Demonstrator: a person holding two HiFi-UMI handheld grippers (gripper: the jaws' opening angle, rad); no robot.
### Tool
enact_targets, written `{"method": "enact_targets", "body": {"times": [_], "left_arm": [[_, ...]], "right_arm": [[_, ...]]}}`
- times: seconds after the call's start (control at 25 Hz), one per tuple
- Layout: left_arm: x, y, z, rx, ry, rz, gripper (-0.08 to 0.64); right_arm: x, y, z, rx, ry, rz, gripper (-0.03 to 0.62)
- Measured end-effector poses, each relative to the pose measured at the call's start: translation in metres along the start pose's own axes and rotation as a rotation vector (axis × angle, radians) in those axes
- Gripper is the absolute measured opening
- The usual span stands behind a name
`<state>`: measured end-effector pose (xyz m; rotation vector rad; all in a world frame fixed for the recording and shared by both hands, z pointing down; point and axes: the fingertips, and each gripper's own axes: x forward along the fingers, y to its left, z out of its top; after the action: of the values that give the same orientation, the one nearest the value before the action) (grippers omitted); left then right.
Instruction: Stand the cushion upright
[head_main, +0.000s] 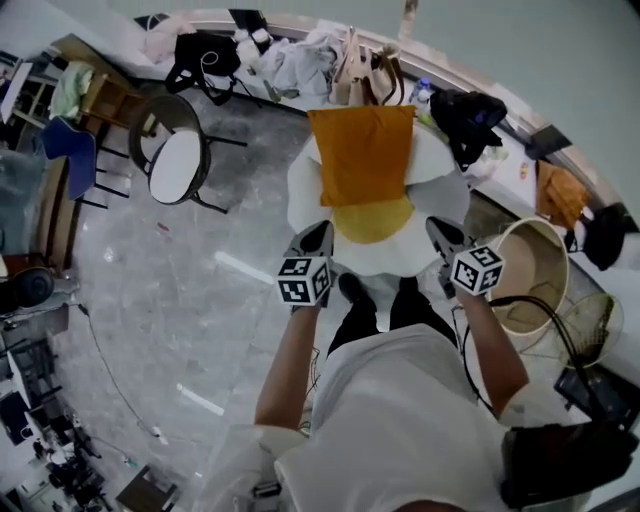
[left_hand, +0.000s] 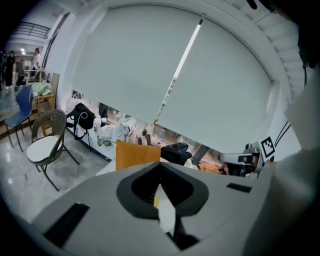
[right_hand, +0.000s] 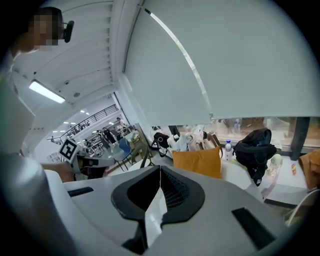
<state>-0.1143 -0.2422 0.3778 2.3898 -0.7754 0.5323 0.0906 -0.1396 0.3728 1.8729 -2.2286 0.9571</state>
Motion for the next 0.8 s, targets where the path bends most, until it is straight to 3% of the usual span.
{"method": "enact_targets", "body": {"times": [0.12, 0.4, 0.6, 0.8], "left_arm": [[-0.036, -0.02, 0.002, -0.033, -0.021, -0.024, 0.002], [-0.074, -0.058, -0.02, 0.007, -0.034, 0.016, 0.002], [-0.099, -0.1, -0.049, 0.025, -0.049, 0.031, 0.002], [-0.131, -0.147, -0.084, 0.037, -0.095, 0.039, 0.002]], "right_arm": [[-0.03, 0.01, -0.008, -0.002, -0.007, -0.028, 0.035], [-0.086, 0.026, -0.021, 0.005, -0.032, 0.003, 0.037], [-0.13, 0.027, -0.048, 0.021, -0.018, -0.039, 0.037], [-0.192, 0.03, -0.07, 0.01, -0.034, -0.024, 0.037]]}}
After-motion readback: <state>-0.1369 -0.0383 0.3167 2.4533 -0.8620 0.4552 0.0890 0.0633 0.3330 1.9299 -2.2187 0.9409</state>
